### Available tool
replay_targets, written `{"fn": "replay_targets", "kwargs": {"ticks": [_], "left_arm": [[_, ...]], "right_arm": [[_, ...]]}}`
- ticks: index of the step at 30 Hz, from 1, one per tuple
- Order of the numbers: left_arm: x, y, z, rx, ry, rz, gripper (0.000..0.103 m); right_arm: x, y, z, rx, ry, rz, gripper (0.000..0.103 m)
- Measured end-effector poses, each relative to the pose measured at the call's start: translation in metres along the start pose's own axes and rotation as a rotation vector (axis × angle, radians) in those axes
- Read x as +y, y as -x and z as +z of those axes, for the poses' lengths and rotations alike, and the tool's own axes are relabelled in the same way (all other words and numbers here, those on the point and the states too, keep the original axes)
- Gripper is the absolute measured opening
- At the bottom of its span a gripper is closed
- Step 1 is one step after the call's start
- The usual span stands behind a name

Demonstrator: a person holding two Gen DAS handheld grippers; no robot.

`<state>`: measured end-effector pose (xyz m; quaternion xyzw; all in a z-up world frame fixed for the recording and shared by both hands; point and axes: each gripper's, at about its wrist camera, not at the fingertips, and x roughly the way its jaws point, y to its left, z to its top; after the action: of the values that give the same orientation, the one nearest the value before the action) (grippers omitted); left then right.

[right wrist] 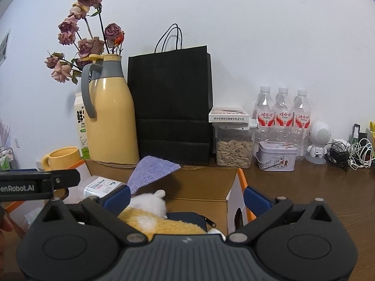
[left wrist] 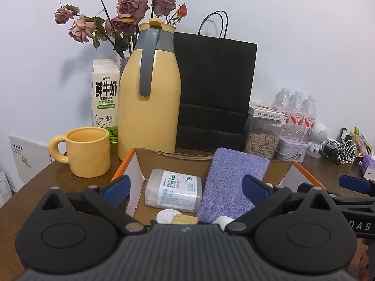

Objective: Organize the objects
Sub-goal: 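Withdraw both tools from the box toward the remaining items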

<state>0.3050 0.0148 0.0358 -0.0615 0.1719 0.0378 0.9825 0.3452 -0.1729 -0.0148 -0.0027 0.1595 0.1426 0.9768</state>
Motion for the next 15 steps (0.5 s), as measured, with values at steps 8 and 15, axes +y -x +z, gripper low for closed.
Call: {"fn": "replay_targets", "kwargs": {"ticks": [8,15], "left_arm": [[0.003,0.018,0.004,-0.039,0.009,-0.01,0.103],[0.012,0.041,-0.003,-0.063,0.01,-0.007,0.103]], "right_arm": [[-0.003,0.021,0.003,-0.035,-0.002,0.004,0.103],[-0.01,0.05,-0.004,-0.061,0.009,0.002,0.103]]}}
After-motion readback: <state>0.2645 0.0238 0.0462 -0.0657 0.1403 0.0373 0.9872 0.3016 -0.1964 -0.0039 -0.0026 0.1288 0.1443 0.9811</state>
